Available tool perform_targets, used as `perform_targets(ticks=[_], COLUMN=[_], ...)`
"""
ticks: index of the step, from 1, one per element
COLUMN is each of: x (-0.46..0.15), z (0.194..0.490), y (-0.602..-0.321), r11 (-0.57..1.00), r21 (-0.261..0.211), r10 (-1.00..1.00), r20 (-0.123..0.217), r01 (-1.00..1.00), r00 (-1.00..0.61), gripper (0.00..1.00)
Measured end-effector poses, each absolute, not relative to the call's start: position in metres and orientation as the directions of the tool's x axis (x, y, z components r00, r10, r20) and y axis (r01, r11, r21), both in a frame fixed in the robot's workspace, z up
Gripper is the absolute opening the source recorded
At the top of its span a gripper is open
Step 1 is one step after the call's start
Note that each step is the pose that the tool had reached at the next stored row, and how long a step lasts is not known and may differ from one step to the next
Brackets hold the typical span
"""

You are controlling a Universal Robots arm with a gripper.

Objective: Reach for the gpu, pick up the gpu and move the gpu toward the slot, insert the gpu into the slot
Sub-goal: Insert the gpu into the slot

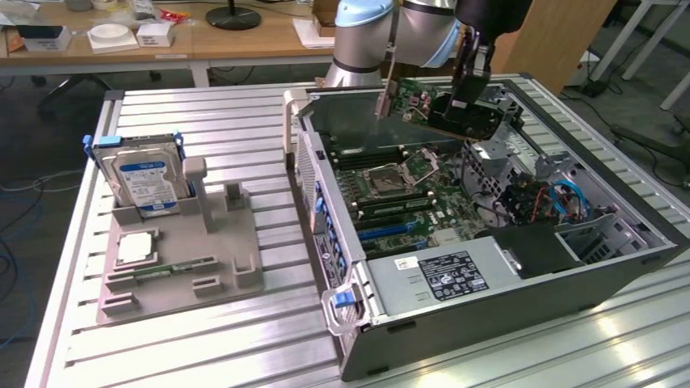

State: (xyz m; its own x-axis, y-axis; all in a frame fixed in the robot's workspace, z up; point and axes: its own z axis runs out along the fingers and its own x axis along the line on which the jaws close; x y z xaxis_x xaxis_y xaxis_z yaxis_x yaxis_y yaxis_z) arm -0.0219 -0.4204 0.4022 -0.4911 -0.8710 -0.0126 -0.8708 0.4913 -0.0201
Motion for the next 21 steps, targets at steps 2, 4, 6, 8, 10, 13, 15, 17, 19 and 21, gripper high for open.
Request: perform_targets(ticks=[2, 4, 6, 8, 10, 13, 15, 17, 19, 21], x=[-0.0219, -0.0219, -0.0219, -0.0219, -0.0219, -0.0219, -0.0219, -0.0219, -0.022, -0.022], z=[0.4022, 0.4022, 0.4022, 0.4021, 0.4022, 0.4021, 0.4021, 0.4021, 0.4022, 0.4021], y=[-0.4205, -0.4205, -0.4205, -0.4205, -0.4205, -0.4205, -0.4206, -0.4205, -0.4206, -0.4205], r11=[0.478, 0.465, 0.453, 0.439, 0.425, 0.402, 0.382, 0.356, 0.331, 0.306], r21=[-0.02, -0.02, -0.02, -0.02, -0.02, -0.02, -0.02, -0.02, -0.02, -0.02], r10=[-0.878, -0.885, -0.892, -0.899, -0.905, -0.915, -0.924, -0.934, -0.944, -0.952], r20=[-0.012, -0.013, -0.013, -0.013, -0.013, -0.013, -0.013, -0.013, -0.013, -0.013], r01=[-0.878, -0.885, -0.892, -0.898, -0.905, -0.915, -0.924, -0.934, -0.943, -0.952], r00=[-0.478, -0.465, -0.452, -0.439, -0.425, -0.402, -0.382, -0.356, -0.331, -0.306], gripper=[0.27, 0.27, 0.27, 0.27, 0.27, 0.27, 0.27, 0.27, 0.27, 0.27])
